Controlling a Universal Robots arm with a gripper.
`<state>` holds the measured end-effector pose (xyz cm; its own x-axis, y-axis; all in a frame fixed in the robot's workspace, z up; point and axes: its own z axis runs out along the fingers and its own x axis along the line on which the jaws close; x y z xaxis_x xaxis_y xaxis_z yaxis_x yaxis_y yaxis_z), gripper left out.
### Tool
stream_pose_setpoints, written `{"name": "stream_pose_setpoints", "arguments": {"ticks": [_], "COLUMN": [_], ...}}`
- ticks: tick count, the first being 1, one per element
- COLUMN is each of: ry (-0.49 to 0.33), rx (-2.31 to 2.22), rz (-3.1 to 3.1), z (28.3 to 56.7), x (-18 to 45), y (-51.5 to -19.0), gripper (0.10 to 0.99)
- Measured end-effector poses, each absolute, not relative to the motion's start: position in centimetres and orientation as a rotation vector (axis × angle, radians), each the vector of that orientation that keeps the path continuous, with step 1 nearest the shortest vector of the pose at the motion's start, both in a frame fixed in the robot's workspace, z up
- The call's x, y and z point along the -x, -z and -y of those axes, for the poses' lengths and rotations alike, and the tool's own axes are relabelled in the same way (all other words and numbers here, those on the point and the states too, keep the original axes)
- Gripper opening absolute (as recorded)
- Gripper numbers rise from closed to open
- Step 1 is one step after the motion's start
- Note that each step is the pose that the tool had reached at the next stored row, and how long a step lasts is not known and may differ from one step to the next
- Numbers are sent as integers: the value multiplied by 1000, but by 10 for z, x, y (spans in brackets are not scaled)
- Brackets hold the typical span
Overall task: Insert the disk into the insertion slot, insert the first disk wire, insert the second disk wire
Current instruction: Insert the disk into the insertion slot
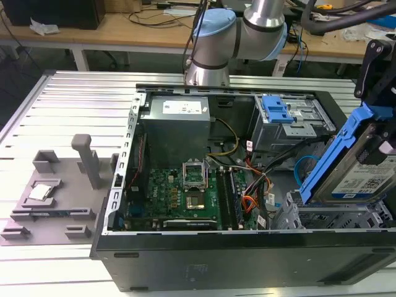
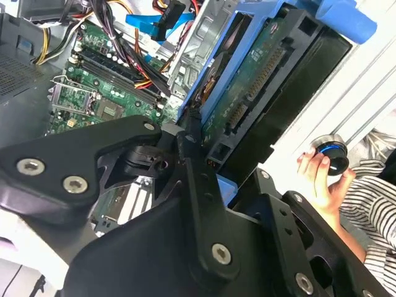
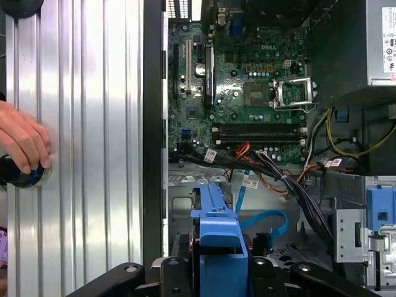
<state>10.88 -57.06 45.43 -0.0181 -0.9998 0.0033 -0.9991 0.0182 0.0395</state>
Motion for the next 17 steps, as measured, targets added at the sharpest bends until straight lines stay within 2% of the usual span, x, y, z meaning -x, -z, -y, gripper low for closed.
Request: {"name": "stream_pose_setpoints", "arguments": {"ticks": [17], "ry": [45], "rx": [-2183], "rz": [2221], "z": [556], "x": [-113], "y": [-430], "gripper": [365]}}
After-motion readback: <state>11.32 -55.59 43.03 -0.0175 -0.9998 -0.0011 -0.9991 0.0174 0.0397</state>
